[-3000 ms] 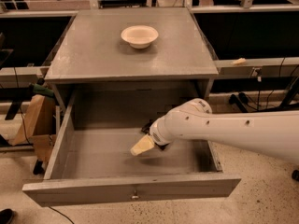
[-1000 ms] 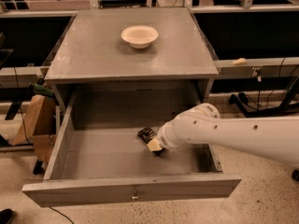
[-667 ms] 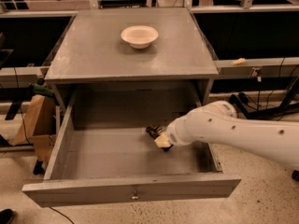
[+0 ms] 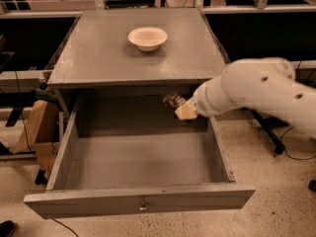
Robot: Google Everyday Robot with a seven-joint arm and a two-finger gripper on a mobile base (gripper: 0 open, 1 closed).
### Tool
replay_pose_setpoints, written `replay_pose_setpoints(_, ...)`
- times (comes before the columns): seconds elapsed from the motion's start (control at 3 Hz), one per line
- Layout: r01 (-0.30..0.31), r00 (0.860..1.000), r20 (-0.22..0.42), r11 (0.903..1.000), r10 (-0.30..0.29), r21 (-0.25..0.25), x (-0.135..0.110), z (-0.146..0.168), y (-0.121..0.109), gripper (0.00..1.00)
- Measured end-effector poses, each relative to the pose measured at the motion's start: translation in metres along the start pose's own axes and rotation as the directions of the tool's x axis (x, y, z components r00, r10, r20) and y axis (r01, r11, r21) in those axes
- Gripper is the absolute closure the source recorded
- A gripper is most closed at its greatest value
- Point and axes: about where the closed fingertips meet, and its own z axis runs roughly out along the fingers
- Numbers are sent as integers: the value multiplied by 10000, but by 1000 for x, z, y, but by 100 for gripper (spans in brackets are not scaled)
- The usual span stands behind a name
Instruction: Pick rxbar chocolate from top drawer and place on counter
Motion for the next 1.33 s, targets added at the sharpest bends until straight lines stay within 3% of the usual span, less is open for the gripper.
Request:
replay_pose_setpoints(0.33, 546, 9977, 396, 9981, -557, 296, -59, -27, -32, 100)
replay_pose_setpoints(0.67, 751, 9953, 570, 9956, -783, 560, -117, -19, -61, 100)
replay_pose_setpoints(1.0, 606, 9976, 285, 9931, -638, 999, -155, 2, -95, 87)
replay_pose_setpoints(1.33, 1, 9986, -525, 9844, 93, 1757, -155, 16, -140, 64)
